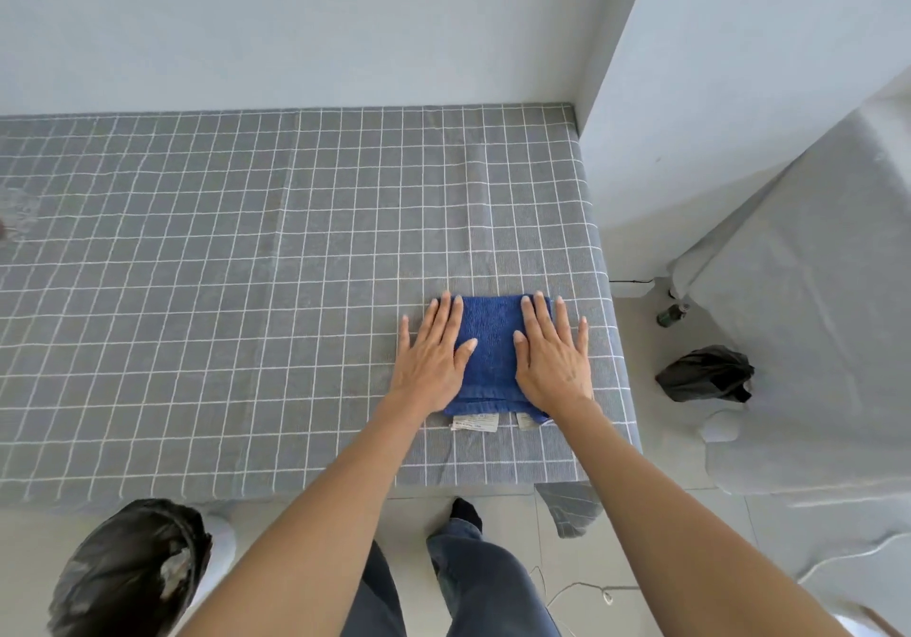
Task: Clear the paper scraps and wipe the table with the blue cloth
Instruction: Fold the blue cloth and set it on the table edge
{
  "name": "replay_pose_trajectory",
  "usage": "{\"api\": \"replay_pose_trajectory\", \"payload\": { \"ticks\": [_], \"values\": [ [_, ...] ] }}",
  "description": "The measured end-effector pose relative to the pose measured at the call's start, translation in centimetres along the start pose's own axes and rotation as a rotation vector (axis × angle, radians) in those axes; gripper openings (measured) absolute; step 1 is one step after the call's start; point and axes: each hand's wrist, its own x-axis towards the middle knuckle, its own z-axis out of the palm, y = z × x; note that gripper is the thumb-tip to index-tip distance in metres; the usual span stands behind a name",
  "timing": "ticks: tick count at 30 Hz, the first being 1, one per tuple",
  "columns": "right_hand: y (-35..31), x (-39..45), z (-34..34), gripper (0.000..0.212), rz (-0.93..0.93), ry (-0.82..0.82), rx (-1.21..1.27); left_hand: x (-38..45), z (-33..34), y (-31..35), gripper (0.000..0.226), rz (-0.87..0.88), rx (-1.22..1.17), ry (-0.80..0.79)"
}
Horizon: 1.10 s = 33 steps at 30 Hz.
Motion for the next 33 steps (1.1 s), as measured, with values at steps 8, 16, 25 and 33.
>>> {"api": "replay_pose_trajectory", "payload": {
  "ticks": [8,16,25,33],
  "values": [
    [-1.0,1.4,-4.5,0.056,0.070,0.007,0.033,-0.7,-5.6,-5.7,0.056,-0.119,0.034,0.045],
    [-8.7,1.2,-7.4,0.056,0.031,-0.022,0.005,-2.5,-11.0,-10.9,0.059,-0.192,0.116,-0.037],
    [-23.6,0.3,-8.7,0.056,-0.146,0.039,-0.013,-8.6,-18.6,-21.3,0.059,-0.266,0.058,0.060],
    [-38.5,-0.3,-6.3,0.056,-0.310,0.060,-0.037,-15.8,-21.8,-34.6,0.059,-0.382,0.075,0.109]
  ]
}}
